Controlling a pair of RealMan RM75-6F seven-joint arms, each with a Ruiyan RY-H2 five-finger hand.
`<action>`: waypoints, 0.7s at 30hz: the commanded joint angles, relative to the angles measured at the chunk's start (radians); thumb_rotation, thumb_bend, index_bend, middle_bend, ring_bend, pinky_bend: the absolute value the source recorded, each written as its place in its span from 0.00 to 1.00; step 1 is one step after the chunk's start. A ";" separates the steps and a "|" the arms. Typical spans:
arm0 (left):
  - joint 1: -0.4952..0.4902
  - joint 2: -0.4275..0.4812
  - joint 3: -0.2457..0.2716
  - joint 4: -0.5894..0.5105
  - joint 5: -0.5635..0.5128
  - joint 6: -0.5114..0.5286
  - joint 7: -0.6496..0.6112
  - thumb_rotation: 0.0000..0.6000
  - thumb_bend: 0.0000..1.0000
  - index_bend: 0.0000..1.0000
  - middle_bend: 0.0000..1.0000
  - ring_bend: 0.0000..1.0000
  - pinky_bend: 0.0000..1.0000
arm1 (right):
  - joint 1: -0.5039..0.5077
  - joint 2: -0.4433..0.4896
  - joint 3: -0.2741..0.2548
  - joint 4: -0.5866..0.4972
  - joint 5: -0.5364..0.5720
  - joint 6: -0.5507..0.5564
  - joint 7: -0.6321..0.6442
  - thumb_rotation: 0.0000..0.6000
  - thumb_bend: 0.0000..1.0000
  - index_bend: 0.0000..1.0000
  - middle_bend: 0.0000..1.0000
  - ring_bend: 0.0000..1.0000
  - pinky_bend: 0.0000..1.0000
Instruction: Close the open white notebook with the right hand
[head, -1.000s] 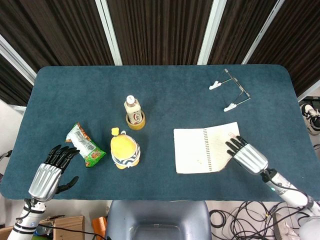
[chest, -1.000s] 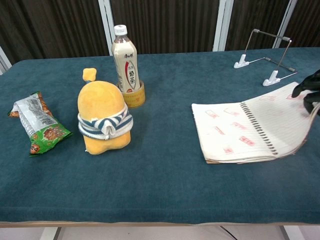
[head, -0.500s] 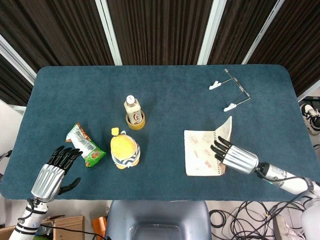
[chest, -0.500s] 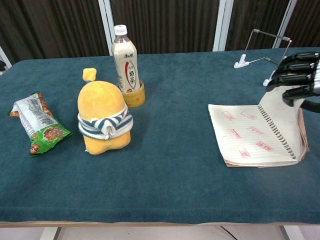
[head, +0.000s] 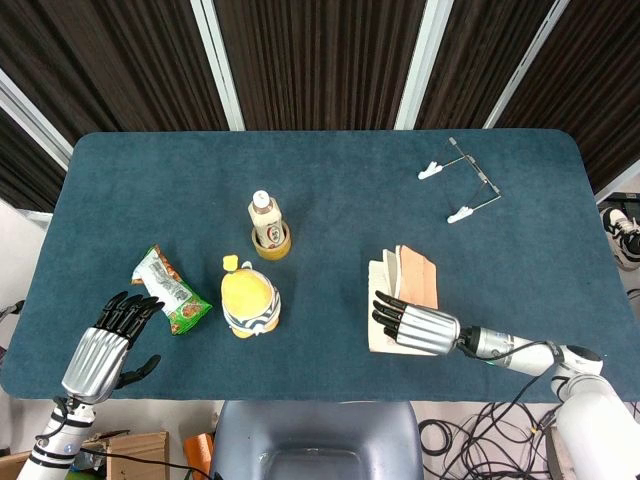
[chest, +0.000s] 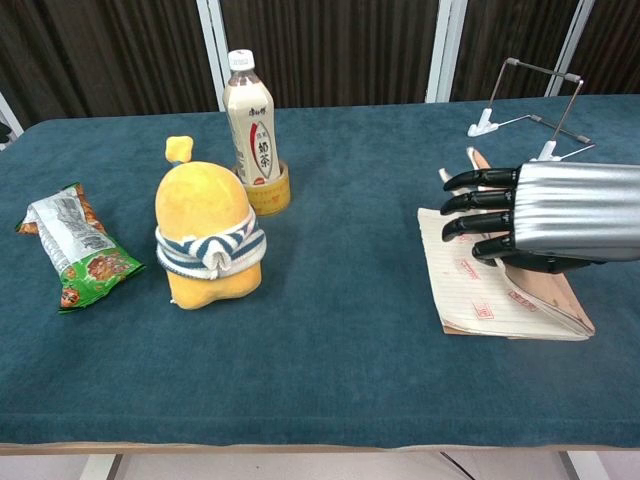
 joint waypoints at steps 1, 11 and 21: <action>0.001 0.000 0.001 0.000 0.001 0.001 0.001 1.00 0.24 0.18 0.17 0.12 0.11 | -0.026 -0.012 0.052 -0.111 0.073 -0.063 -0.061 1.00 0.32 0.04 0.02 0.00 0.00; 0.005 0.004 0.001 -0.007 0.004 0.006 0.011 1.00 0.24 0.18 0.17 0.12 0.11 | -0.106 0.151 0.117 -0.415 0.188 -0.039 -0.126 1.00 0.31 0.02 0.04 0.05 0.11; 0.016 0.019 0.001 -0.013 -0.012 0.007 0.058 1.00 0.24 0.18 0.17 0.12 0.11 | -0.210 0.337 0.168 -0.753 0.430 -0.221 -0.048 1.00 0.46 0.06 0.20 0.18 0.24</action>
